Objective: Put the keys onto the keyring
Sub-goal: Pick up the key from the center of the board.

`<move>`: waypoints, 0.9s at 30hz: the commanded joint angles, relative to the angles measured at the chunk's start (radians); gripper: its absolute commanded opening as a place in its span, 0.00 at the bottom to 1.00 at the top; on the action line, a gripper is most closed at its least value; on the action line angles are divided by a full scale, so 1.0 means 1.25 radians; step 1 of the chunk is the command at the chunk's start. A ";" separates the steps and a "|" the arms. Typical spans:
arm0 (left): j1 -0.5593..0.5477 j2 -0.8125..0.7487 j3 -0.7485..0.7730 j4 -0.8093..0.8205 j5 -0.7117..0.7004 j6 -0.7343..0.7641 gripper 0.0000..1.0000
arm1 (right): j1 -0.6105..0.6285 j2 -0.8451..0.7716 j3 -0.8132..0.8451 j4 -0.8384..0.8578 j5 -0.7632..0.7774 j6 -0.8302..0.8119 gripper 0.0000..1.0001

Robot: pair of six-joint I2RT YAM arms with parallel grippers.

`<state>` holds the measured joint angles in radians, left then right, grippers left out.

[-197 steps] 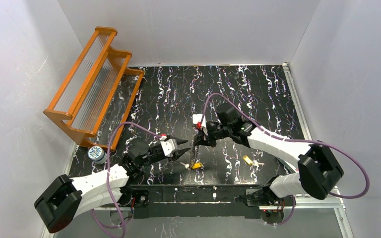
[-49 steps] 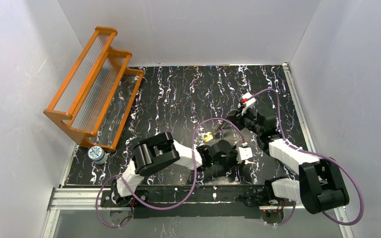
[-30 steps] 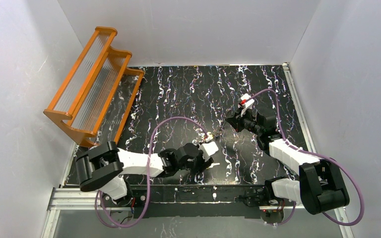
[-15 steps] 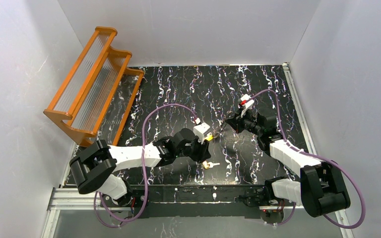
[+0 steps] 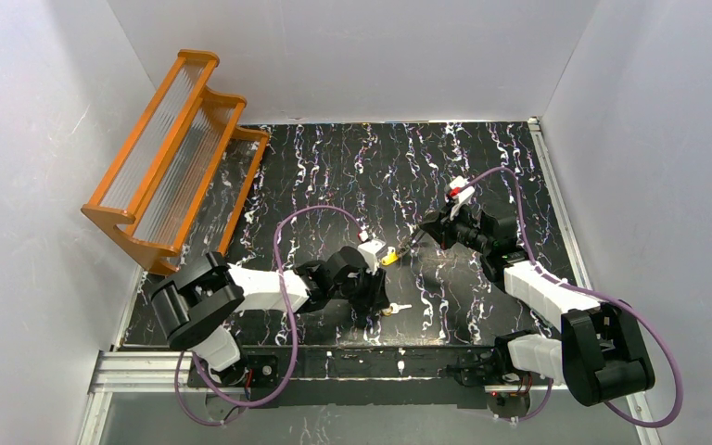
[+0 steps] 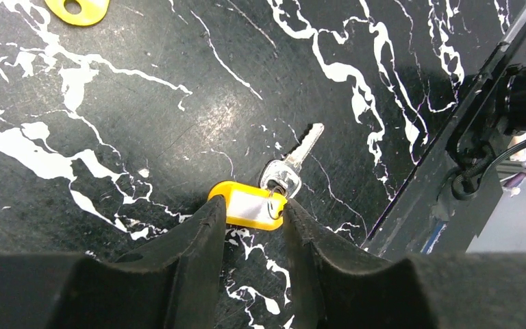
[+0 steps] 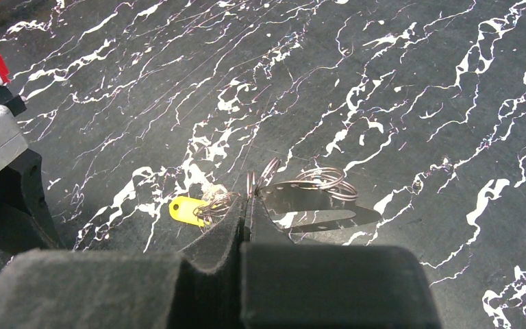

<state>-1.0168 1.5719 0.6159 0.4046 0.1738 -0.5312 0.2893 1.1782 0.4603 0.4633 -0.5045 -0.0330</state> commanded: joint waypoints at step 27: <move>0.001 0.005 -0.013 0.036 0.086 0.000 0.27 | 0.002 -0.014 0.024 0.016 -0.020 -0.007 0.01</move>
<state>-1.0164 1.5810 0.5972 0.4484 0.2527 -0.5392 0.2893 1.1786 0.4603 0.4622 -0.5121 -0.0334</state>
